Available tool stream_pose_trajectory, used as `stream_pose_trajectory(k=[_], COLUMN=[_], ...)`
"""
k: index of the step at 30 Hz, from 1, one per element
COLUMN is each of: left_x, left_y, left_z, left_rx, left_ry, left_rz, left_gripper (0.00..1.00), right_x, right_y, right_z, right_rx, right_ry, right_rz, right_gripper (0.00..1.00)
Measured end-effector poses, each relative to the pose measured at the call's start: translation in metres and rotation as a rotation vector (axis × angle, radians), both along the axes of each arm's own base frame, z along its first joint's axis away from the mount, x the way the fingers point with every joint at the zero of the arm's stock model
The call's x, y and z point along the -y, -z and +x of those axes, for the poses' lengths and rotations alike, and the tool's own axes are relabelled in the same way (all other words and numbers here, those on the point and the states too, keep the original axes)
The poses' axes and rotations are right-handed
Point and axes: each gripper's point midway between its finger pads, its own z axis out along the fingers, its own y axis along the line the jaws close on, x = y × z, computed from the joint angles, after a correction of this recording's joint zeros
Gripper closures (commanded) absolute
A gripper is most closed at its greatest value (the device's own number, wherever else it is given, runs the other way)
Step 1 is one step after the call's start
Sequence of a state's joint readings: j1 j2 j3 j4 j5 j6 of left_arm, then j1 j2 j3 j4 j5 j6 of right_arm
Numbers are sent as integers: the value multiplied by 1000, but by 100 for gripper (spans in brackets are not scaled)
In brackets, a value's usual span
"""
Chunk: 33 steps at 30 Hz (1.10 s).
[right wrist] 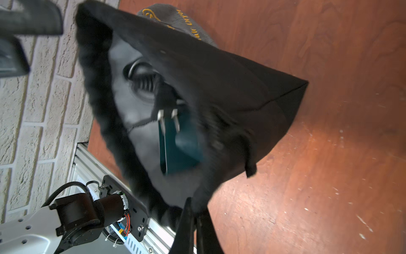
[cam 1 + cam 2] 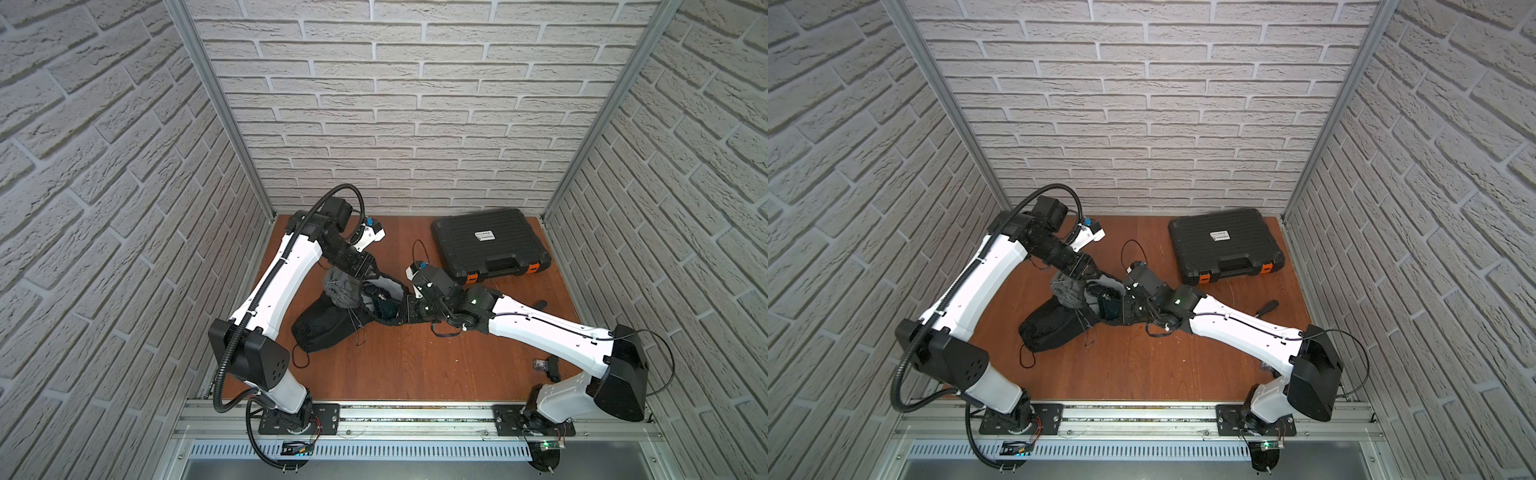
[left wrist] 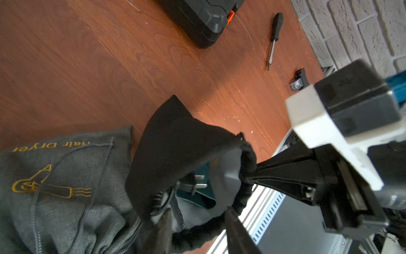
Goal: Pack away hair dryers
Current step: Pull the drawstrings on both sides of the drawstring bag.
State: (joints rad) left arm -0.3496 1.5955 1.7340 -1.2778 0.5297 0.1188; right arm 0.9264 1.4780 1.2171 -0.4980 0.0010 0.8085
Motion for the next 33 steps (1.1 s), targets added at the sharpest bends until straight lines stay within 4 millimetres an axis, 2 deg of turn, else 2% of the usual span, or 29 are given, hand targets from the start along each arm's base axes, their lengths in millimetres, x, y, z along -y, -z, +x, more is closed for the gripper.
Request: stream_pose_trajectory(k=[4,7,10,13,16,19,22,25,29,33], left_x=[-1,-3,-14,-38,-64,-77,-82,-85,-89,-85], left_y=[-1,-4,-9,-17,-17,2,35,74,107,109], left_z=[0,1,4,2,-15,-47,-72,-86,-91,-79], left_rx=[3,16,41,66,91,69,0,-67,-65,44], left_ry=[0,5,-20,-84,-130,-103,-46,18,57,43], left_rz=[-1,2,16,35,66,110,159,224,290,272], left_gripper=[30,23,22,25,30,36,39,37,31,28], right_x=[-10,-12,-11,-10,-10,-9,-10,-10,-8,-8], right_y=[6,10,13,16,16,17,17,19,20,20], right_z=[0,1,1,0,0,0,0,1,3,5], right_rx=[-2,-7,-11,-17,-18,-20,-23,-27,-36,-42], right_ry=[-10,-10,-6,-3,0,5,7,11,26,36], right_rz=[8,2,2,-3,-2,-3,-3,-4,-1,9], right_gripper=[97,97,97,97,97,97,97,97,97,98])
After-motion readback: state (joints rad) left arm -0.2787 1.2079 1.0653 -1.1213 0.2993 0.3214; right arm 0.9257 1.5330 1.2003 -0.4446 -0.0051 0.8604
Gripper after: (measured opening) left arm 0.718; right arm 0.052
